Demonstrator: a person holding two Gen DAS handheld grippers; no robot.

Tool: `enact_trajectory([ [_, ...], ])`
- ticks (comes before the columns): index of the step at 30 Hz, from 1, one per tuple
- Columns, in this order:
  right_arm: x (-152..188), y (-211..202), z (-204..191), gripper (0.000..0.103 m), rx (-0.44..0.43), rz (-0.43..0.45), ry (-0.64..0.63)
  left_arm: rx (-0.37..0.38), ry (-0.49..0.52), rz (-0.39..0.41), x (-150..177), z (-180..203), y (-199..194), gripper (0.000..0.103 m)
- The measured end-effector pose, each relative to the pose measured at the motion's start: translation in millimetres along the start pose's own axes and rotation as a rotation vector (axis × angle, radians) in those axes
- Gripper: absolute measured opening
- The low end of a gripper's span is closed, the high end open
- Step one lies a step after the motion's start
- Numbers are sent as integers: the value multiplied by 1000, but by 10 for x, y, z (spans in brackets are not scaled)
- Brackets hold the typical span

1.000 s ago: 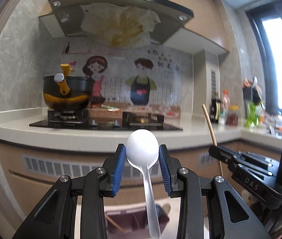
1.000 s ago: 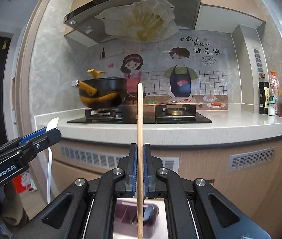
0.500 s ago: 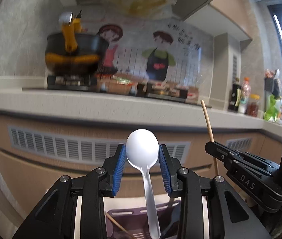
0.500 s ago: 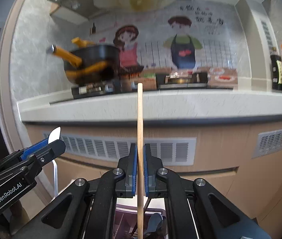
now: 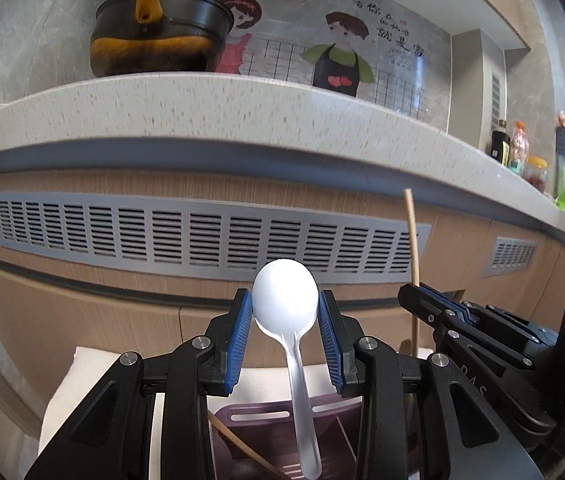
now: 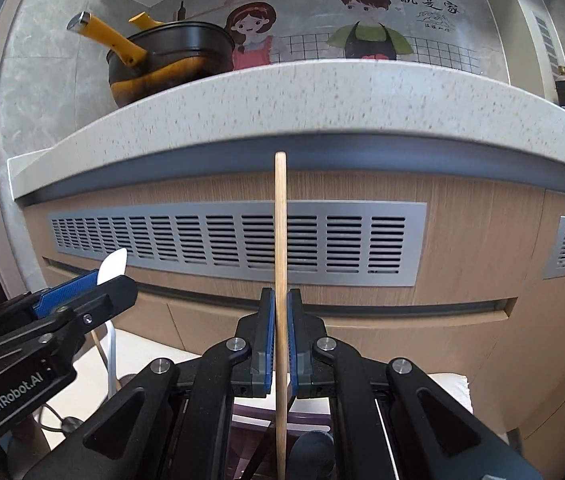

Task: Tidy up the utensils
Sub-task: 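Lift the white spoon and chopstick over the caddy and release both into it, then grasp the wooden spoon by its handle with the right gripper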

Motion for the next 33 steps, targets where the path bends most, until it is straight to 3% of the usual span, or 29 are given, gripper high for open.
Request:
enact_trajectory([
  [5,176,20,-20,6,-16,-42,-28,-17,25,-21,134,25,75,36],
  [8,335,-2,-77,22,-31,-106,-64,-10,33,-54,257,47,94,44],
  [9,383,-21,-90,33,-27,-116,-79,-8,31,-72,302,48,101,56],
  [10,425,-56,-96,40,-15,-119,-93,-7,27,-81,323,42,104,60],
  [14,524,-234,-95,51,17,-133,-137,-12,6,-100,329,-3,9,61],
  [16,544,-370,-76,63,28,-135,-144,-17,-16,-100,293,-62,-106,61],
  [19,564,-579,-56,78,48,-131,-158,-40,-37,-96,252,-180,-315,71],
  [25,803,-854,-115,86,73,-197,-185,-92,-7,-130,391,-291,-643,78],
  [33,1442,-886,-152,93,120,-400,-163,-127,-29,-226,915,-499,-1075,83],
])
Point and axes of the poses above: each gripper's, at about its wrist camera, not at the fingertips, and y roughly the way its jaws point, z to its right, x to its underside, the point moved 6 cm from there along y, roughly the way its jaws point, and after that the axes turned 5 degrees about -x, right-handed, at the moved point
